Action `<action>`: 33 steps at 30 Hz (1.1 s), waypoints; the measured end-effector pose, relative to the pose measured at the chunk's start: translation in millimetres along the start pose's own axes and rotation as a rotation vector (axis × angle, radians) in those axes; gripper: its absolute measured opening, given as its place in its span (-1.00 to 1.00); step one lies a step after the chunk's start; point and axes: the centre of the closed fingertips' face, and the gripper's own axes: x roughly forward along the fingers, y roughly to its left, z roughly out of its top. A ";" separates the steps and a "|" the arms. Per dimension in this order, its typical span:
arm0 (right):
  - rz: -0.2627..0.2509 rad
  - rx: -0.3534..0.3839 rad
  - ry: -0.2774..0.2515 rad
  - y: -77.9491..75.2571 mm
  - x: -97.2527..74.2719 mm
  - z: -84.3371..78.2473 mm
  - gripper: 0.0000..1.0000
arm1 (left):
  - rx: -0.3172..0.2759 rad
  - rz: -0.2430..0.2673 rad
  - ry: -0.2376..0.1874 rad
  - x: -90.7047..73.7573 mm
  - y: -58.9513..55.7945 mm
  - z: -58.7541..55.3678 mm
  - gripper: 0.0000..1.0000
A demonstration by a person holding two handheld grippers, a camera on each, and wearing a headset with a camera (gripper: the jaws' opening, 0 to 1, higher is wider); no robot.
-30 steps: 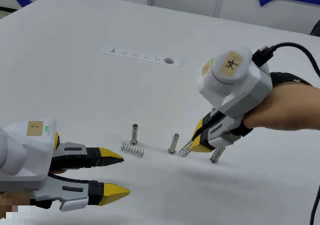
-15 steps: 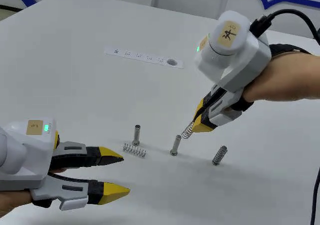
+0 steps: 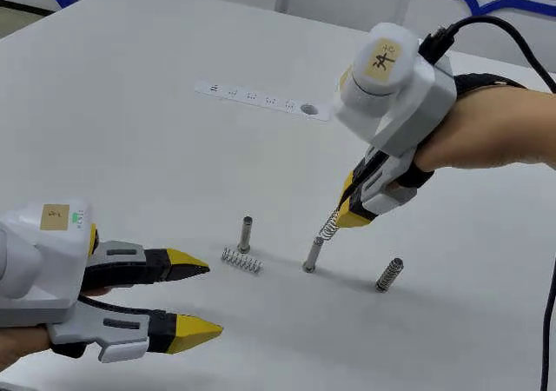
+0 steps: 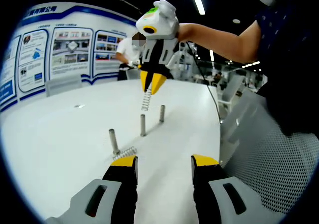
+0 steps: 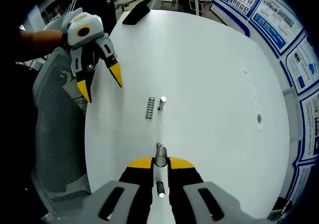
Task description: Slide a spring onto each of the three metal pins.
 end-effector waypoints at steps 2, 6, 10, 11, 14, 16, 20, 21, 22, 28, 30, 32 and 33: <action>0.004 -0.003 0.004 -0.8 1.6 0.7 -0.77 | -0.004 0.005 -0.004 -1.1 0.6 0.6 -0.08; 0.010 -0.007 0.014 -0.1 3.0 1.3 -0.77 | -0.008 0.016 -0.008 -3.4 1.4 1.4 -0.02; 0.014 -0.010 0.021 0.1 4.5 1.8 -0.77 | -0.013 0.024 -0.009 -4.9 2.5 1.2 0.05; 0.017 -0.009 0.023 0.1 5.4 1.3 -0.77 | -0.016 0.028 -0.009 -5.3 3.1 1.0 0.07; 0.021 -0.013 0.032 -0.3 7.5 0.3 -0.77 | -0.021 0.038 -0.012 -6.2 4.7 1.0 0.15; 0.024 -0.013 0.034 -0.5 8.9 0.5 -0.77 | -0.023 0.044 -0.012 -6.7 5.7 0.7 0.19; 0.028 -0.015 0.043 -0.4 10.9 0.0 -0.77 | -0.027 0.053 -0.015 -7.7 7.1 0.1 0.25; 0.028 -0.017 0.046 -0.4 11.4 -0.2 -0.77 | -0.030 0.056 -0.016 -8.0 7.8 0.0 0.27; 0.028 -0.017 0.048 -0.2 11.7 -0.2 -0.77 | -0.031 0.060 -0.017 -8.3 8.3 0.0 0.29; 0.039 -0.018 0.054 1.8 14.5 0.0 -0.77 | -0.041 0.073 -0.021 -9.8 10.9 -1.3 0.39; 0.042 -0.019 0.056 2.7 15.7 0.3 -0.77 | -0.043 0.076 -0.021 -9.8 11.2 -1.9 0.41; 0.046 -0.019 0.060 3.2 17.2 0.6 -0.77 | -0.046 0.078 -0.022 -9.9 11.7 -2.4 0.42; 0.047 -0.020 0.061 3.5 17.9 0.6 -0.77 | -0.047 0.079 -0.022 -9.9 11.8 -2.5 0.42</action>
